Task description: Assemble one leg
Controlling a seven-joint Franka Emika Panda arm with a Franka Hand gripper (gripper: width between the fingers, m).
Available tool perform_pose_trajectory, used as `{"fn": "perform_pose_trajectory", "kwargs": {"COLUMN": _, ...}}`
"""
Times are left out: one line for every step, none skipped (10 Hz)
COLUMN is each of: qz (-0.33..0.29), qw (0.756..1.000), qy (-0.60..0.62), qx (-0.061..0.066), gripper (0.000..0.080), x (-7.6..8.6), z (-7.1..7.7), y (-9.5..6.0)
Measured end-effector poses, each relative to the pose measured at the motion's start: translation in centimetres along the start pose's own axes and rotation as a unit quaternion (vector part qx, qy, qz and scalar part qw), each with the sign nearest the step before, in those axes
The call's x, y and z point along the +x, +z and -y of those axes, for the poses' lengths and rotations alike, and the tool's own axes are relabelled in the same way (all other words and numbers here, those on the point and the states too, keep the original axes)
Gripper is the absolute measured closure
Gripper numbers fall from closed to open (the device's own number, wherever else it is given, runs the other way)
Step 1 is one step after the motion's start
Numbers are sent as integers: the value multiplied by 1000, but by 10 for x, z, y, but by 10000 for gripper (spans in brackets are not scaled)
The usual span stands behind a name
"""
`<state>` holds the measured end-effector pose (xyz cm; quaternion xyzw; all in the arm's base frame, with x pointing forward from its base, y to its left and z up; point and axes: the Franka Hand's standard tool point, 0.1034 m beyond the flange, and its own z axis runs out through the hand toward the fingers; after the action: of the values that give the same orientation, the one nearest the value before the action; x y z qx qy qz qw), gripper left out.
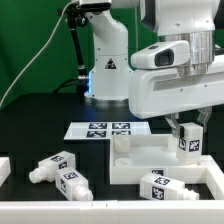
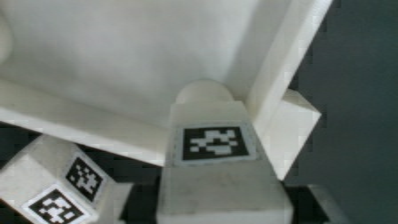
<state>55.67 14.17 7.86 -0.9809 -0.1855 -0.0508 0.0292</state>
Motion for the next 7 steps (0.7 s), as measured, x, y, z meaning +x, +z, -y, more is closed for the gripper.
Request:
{"fn": "perform_pose_trajectory", "kwargs": {"qz": 0, "qw": 1000, "qy": 5, "qx": 0, "gripper": 517, "x": 0, "z": 0, "y": 0}}
{"fn": "perform_pose_trajectory", "kwargs": {"qz": 0, "qw": 999, "qy": 34, "qx": 1, "gripper": 517, "x": 0, "z": 0, "y": 0}}
{"fn": "perform_pose_trajectory", "kwargs": {"qz": -1, "qw": 994, "qy": 113, "qx": 2, "gripper": 517, "x": 0, "z": 0, "y": 0}}
{"fn": "perform_pose_trajectory", "kwargs": {"qz": -1, "qw": 985, "qy": 174, "qx": 1, "gripper": 517, "x": 0, "z": 0, "y": 0}}
{"fn": "perform_pose_trajectory", "kwargs": {"qz": -1, "qw": 973, "qy": 232, "qx": 0, "gripper": 517, "x": -1, "z": 0, "y": 1}}
{"fn": "perform_pose_trajectory", "kwargs": {"qz": -4, "qw": 955, "qy": 296, "qx": -1, "gripper": 517, "x": -1, "z": 0, "y": 1}}
{"fn": "perform_pose_trajectory", "kwargs": {"qz": -10, "qw": 938, "qy": 345, "qx": 2, "gripper": 517, "x": -2, "z": -1, "y": 1}}
